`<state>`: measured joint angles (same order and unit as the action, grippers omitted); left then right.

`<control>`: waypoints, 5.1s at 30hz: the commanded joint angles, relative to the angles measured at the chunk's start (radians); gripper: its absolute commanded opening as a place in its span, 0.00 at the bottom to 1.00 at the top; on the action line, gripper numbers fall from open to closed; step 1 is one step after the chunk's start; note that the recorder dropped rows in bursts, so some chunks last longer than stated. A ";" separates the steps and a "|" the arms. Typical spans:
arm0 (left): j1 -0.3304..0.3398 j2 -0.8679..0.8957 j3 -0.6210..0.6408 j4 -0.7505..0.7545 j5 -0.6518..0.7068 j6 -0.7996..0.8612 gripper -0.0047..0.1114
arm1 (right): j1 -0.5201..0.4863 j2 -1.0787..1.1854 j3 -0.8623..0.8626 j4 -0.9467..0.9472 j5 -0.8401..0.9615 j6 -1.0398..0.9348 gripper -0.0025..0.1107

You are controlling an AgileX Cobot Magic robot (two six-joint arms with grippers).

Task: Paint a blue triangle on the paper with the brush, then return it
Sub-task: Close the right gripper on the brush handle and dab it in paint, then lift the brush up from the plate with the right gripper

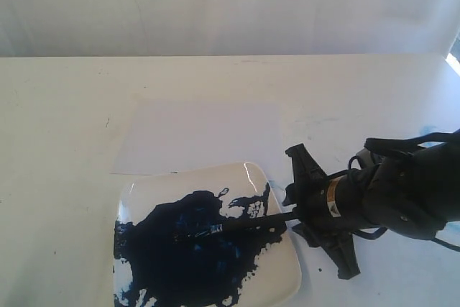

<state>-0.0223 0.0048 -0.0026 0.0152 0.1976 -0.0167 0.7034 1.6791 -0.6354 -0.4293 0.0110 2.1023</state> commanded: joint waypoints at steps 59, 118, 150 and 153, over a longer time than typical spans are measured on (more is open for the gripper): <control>-0.003 -0.005 0.003 -0.006 -0.003 -0.005 0.04 | -0.067 -0.031 -0.002 -0.020 0.064 -0.079 0.05; -0.003 -0.005 0.003 -0.006 -0.003 -0.005 0.04 | -0.015 -0.241 -0.144 -0.219 -0.764 -1.479 0.02; -0.003 -0.005 0.003 -0.006 -0.003 -0.005 0.04 | 0.044 -0.241 -0.259 0.372 -0.617 -1.778 0.02; -0.003 -0.005 0.003 -0.006 -0.003 -0.005 0.04 | 0.044 -0.241 -0.282 0.416 -0.616 -1.787 0.02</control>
<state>-0.0223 0.0048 -0.0026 0.0152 0.1976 -0.0167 0.7481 1.4451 -0.8956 -0.0529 -0.5987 0.3374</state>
